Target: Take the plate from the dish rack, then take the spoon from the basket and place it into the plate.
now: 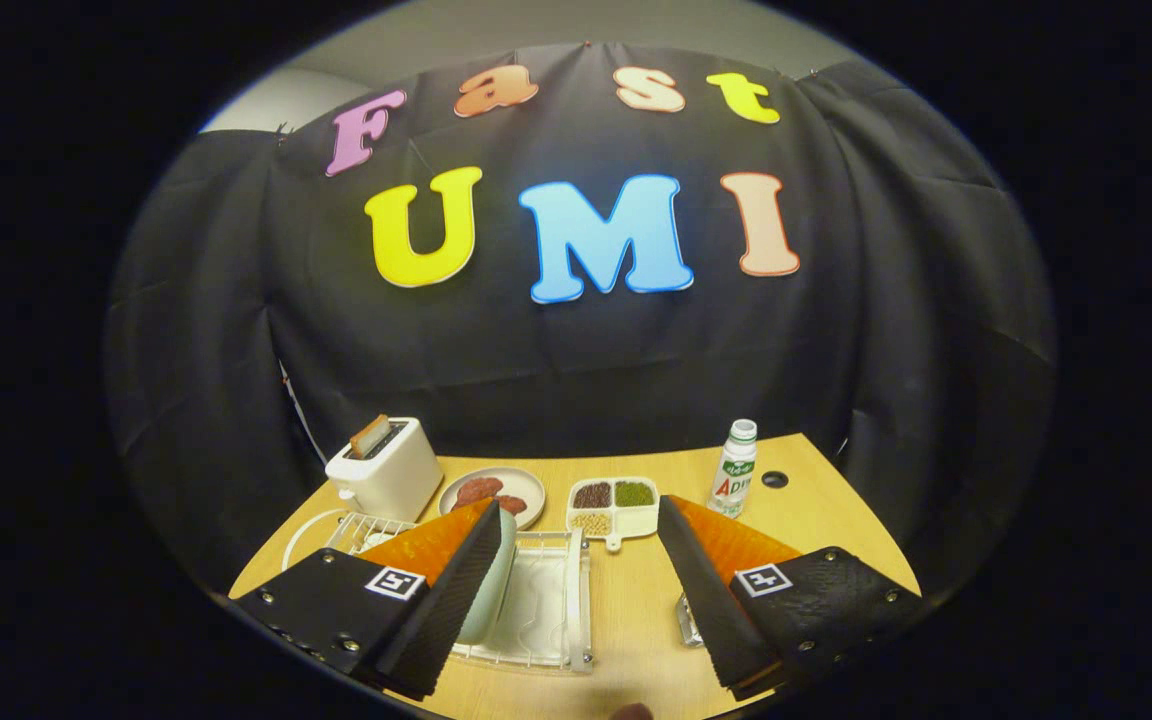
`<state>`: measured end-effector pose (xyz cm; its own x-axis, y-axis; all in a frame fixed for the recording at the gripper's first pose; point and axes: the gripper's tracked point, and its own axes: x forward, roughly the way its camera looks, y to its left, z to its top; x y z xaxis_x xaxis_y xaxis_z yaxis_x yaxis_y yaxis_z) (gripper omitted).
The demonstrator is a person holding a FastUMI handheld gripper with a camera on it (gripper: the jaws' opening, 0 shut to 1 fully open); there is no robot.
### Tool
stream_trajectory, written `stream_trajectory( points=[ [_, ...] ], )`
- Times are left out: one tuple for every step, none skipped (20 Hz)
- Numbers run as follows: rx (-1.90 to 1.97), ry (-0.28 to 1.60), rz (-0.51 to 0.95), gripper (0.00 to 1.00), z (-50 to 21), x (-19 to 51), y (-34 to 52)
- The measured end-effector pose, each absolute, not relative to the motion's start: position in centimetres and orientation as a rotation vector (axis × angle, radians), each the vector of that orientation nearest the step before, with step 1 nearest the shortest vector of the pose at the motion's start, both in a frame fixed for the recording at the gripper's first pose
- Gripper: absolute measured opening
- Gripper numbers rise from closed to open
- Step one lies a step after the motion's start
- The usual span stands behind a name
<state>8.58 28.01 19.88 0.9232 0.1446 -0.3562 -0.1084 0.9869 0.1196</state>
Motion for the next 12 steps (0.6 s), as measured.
stream_trajectory(
  points=[
    [0.115, 0.410, 0.147, 0.97, 19.7, 8.9, 28.8],
    [0.127, 0.442, 0.155, 0.97, 19.2, 9.1, 29.1],
    [0.135, 0.475, 0.161, 0.97, 18.7, 9.4, 29.6],
    [0.139, 0.511, 0.163, 0.97, 18.0, 9.6, 30.1],
    [0.142, 0.548, 0.169, 0.97, 17.5, 9.9, 30.7],
    [0.146, 0.588, 0.171, 0.97, 16.6, 10.2, 31.2],
    [0.146, 0.629, 0.173, 0.97, 15.9, 10.5, 31.7],
    [0.150, 0.670, 0.175, 0.97, 14.9, 10.7, 32.2],
    [0.163, 0.708, 0.168, 0.97, 14.2, 11.0, 32.9],
    [0.177, 0.738, 0.168, 0.97, 13.6, 11.1, 33.7],
    [0.182, 0.764, 0.161, 0.97, 13.0, 11.2, 34.2],
    [0.181, 0.782, 0.153, 0.97, 12.2, 11.4, 34.5]
  ],
)
